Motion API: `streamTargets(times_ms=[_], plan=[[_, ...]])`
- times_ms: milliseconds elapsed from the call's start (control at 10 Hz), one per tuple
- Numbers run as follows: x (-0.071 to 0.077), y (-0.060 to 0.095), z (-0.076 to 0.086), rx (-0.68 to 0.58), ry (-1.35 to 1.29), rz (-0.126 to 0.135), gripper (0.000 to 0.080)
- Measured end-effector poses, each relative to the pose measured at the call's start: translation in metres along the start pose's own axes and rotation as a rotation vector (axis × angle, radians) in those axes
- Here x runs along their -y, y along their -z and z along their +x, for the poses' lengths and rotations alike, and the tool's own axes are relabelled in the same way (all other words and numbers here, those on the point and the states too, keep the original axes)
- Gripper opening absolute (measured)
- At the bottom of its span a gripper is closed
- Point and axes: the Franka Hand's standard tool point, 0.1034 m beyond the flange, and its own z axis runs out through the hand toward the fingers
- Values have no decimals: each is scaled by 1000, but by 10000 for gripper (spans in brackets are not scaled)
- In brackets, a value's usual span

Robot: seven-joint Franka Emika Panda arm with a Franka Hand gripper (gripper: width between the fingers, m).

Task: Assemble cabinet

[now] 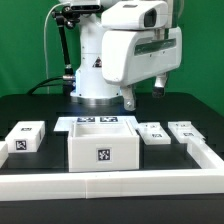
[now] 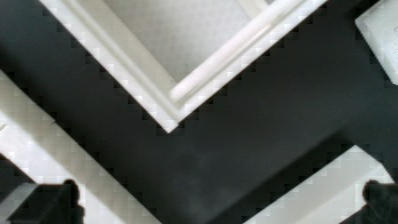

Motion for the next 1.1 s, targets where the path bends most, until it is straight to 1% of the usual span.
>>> streamTargets(times_ms=[700,800,900,1000,1100], plan=[[0,0,0,0,0,0,797],[0,-1,-2,-3,24,-5,797],[9,-10,-17,-20,122,-23,797],[16,-18,-34,-14,178,-16,797],[18,-26,-47,-21,267,-23,797]])
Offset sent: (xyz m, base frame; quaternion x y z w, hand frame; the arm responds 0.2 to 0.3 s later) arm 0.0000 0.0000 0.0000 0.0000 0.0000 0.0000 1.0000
